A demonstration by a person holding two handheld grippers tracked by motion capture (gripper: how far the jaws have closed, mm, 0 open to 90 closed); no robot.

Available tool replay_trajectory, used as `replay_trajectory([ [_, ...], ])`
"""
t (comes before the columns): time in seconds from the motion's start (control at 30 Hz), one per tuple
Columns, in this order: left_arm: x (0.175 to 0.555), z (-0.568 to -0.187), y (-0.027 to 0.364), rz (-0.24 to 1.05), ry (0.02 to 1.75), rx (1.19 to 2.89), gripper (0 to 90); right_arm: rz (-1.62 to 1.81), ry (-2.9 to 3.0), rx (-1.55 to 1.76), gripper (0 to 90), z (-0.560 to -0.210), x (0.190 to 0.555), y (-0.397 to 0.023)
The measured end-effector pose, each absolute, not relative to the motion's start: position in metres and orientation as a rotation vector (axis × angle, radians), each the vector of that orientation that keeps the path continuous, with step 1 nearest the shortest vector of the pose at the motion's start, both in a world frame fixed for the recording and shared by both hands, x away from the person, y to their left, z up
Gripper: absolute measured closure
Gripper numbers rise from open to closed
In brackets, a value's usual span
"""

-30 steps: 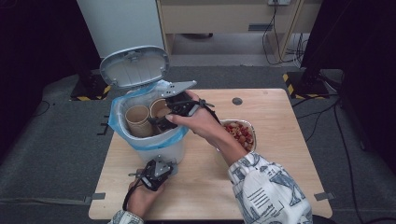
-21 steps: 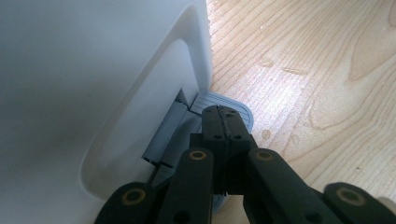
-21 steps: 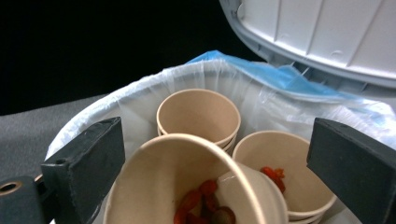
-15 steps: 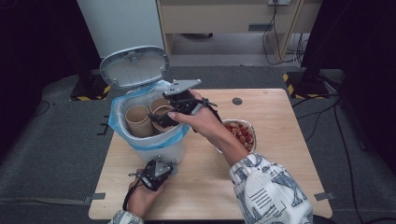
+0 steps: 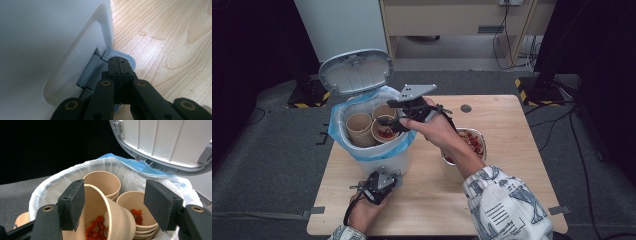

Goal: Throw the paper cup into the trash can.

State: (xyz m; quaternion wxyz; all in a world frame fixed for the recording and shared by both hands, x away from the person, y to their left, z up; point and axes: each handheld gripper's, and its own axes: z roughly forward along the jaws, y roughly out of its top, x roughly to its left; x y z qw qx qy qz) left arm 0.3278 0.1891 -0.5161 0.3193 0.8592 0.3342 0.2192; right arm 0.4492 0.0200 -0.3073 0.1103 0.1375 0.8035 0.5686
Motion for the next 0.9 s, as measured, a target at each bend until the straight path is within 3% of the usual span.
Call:
replay_trajectory([
  [0.23,0.328,-0.516,0.189,0.576,0.879,2.259,89.7,1.653,2.426,0.386,44.7,-0.313,0.45,0.026],
  [0.9,0.328,-0.516,0.189,0.574,0.878,2.257,89.6,1.667,2.535,0.529,51.1,-0.321,0.457,0.038],
])
